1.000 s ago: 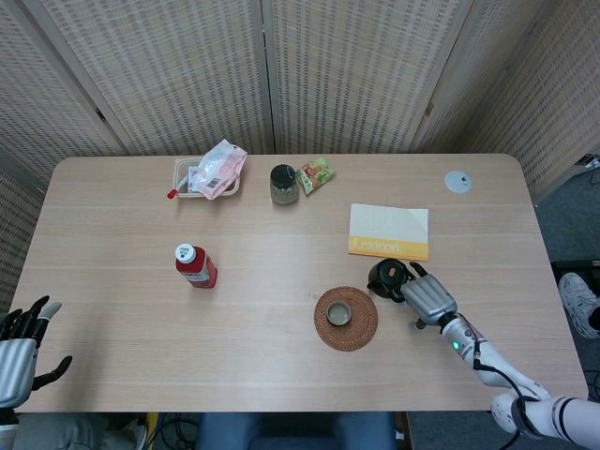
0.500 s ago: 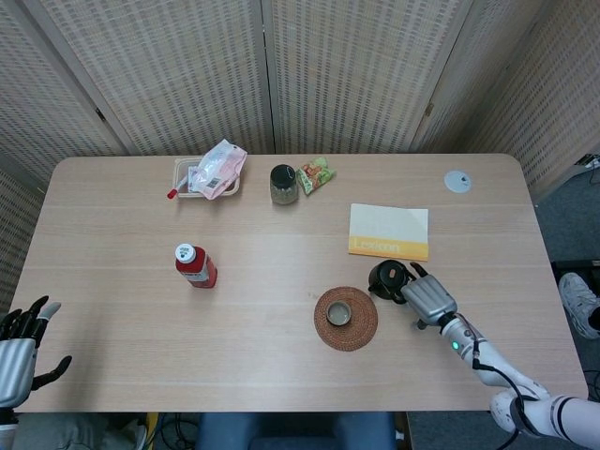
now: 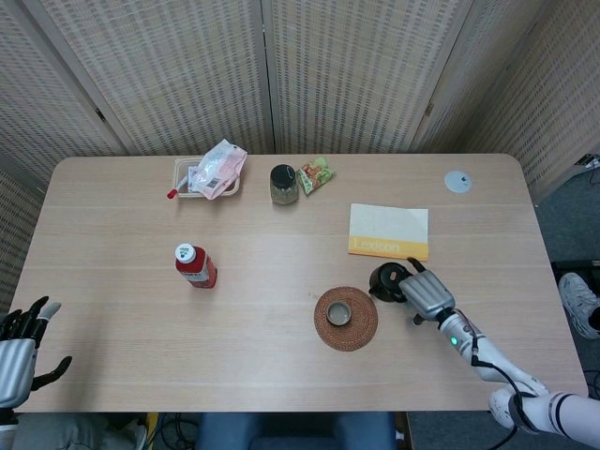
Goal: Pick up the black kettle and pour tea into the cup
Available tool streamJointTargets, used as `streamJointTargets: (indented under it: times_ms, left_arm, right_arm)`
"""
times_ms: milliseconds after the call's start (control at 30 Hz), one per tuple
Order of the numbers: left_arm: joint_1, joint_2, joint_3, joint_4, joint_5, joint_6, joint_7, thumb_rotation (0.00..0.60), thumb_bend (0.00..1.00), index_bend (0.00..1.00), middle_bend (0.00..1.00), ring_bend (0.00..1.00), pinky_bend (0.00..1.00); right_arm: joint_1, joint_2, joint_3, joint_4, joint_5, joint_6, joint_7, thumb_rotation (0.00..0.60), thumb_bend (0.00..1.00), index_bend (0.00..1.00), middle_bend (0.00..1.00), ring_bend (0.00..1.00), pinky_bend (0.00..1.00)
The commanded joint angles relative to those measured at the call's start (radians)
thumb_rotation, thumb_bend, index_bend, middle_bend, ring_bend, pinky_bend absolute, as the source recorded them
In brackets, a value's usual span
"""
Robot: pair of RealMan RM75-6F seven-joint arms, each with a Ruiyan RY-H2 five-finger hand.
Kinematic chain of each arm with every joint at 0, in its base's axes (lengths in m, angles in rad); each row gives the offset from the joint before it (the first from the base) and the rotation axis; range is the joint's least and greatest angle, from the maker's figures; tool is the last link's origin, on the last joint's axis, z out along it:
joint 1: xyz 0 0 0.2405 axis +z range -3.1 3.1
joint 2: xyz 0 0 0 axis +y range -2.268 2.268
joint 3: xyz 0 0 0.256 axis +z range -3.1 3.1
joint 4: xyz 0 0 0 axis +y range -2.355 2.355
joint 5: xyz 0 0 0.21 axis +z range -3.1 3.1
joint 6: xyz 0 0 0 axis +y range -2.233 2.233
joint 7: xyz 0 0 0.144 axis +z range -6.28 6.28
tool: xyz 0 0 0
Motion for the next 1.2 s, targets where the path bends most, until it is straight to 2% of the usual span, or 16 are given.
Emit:
streamJointTargets:
  times_ms: [33,333,467,700,867,1033,1200]
  left_arm:
    - [0.000,-0.001,0.000,0.000,-0.001,-0.002,-0.001,0.600,0.22,0.14,0.06,0.16,0.09]
    - [-0.003,-0.004,-0.001,0.003,-0.003,-0.008,-0.006,0.600,0.22,0.14,0.06,0.16,0.09]
    - [-0.004,-0.004,-0.001,0.005,-0.006,-0.011,-0.010,0.600,0.22,0.14,0.06,0.16,0.09]
    - [-0.008,-0.007,-0.002,0.005,-0.007,-0.017,-0.009,0.600,0.22,0.14,0.06,0.16,0.09]
    - [-0.009,-0.008,-0.002,0.007,-0.011,-0.021,-0.007,0.600,0.22,0.14,0.06,0.16,0.09]
    - [-0.009,-0.009,-0.002,0.009,-0.013,-0.021,-0.008,0.600,0.22,0.14,0.06,0.16,0.09]
    - [-0.008,-0.009,-0.001,0.011,-0.013,-0.020,-0.010,0.600,0.22,0.14,0.06,0.16,0.09]
  right_arm:
    - [0.002,0.000,0.002,0.004,-0.005,0.002,0.003,0.527,0.00,0.76,0.74,0.62,0.00]
    - [0.006,-0.003,0.007,0.005,-0.007,0.011,-0.020,0.373,0.00,0.79,0.76,0.64,0.00]
    - [0.010,-0.006,0.015,0.003,0.003,0.008,-0.023,0.334,0.00,0.82,0.78,0.65,0.00]
    - [0.028,-0.018,0.037,0.017,0.018,-0.006,-0.014,0.326,0.00,0.93,0.87,0.73,0.00]
    - [0.042,-0.030,0.052,0.038,0.028,-0.013,-0.016,0.326,0.00,0.95,0.92,0.78,0.00]
    - [0.053,-0.045,0.063,0.058,0.035,-0.012,-0.021,0.322,0.00,0.96,0.96,0.82,0.14]
    - [0.057,-0.051,0.070,0.060,0.025,0.001,-0.012,0.320,0.00,0.96,0.97,0.83,0.23]
